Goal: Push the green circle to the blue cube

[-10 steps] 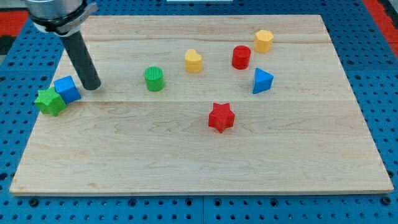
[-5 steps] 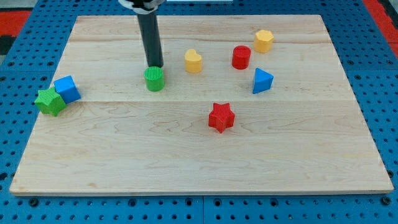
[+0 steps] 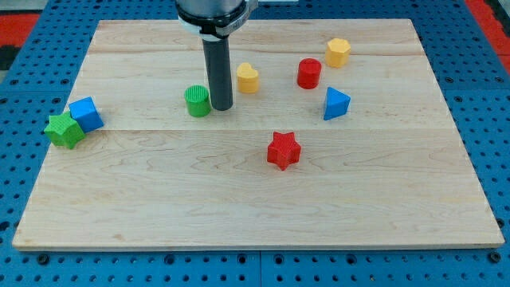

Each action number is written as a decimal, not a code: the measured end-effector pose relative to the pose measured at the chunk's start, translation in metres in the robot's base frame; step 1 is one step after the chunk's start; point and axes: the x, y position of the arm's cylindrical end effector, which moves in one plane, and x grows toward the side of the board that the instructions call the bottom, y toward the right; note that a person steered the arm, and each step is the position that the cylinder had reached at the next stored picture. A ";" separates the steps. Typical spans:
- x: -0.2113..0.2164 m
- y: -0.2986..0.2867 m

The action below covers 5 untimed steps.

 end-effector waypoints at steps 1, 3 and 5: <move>-0.001 -0.001; -0.012 -0.002; -0.012 -0.020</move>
